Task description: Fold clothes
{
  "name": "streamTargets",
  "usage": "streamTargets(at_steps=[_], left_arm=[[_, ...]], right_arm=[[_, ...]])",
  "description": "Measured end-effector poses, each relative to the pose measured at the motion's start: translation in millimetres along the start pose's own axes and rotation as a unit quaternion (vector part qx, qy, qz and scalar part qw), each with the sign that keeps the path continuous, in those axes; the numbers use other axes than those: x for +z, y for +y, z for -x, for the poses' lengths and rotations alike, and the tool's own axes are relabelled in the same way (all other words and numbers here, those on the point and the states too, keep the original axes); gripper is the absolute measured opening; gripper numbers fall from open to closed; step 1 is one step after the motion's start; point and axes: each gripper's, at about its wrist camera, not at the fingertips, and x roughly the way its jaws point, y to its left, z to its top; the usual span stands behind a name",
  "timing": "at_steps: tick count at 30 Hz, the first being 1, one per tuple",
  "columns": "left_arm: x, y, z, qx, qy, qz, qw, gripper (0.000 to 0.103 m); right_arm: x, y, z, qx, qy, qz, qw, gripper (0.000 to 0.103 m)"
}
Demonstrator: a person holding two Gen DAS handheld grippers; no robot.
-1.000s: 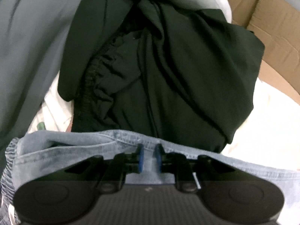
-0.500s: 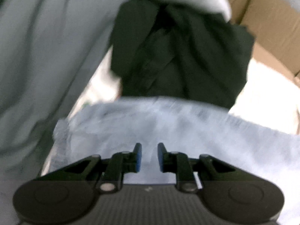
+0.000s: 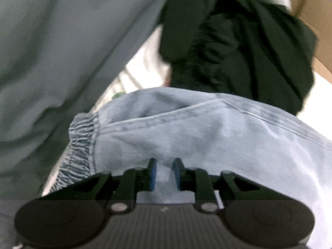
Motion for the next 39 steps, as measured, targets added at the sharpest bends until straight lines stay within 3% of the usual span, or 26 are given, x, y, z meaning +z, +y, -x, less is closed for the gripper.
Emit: streamTargets(at_steps=[5,16,25,30,33,36,39], left_arm=[[-12.5,-2.9,35.0,-0.04,-0.019,0.005,0.999,0.037],[-75.6,-25.1,120.4,-0.103,-0.011,0.015,0.9945,0.037],[-110.4,-36.3,180.3,-0.123,0.003,0.018,0.9922,0.042],[-126.7,-54.4,210.3,-0.109,0.012,-0.044,0.9929,0.044],[-120.4,-69.2,230.1,-0.101,0.012,-0.097,0.9901,0.056],[-109.3,-90.4,250.5,-0.123,-0.004,-0.171,0.9775,0.072],[-102.0,-112.6,259.5,-0.143,-0.009,-0.224,0.9639,0.077]], right_arm=[[-2.6,10.8,6.7,0.029,-0.003,0.012,1.0,0.033],[-19.6,40.5,34.5,0.097,0.006,0.056,0.994,0.038],[-29.2,64.4,65.1,0.148,0.021,0.051,0.987,0.038],[-52.6,82.5,79.9,0.179,0.047,0.053,0.981,0.047],[-73.9,92.6,81.9,0.2,0.074,0.057,0.975,0.048],[-95.3,99.2,77.3,0.218,0.104,0.059,0.969,0.048],[-113.0,101.9,69.7,0.233,0.129,0.047,0.963,0.048]])
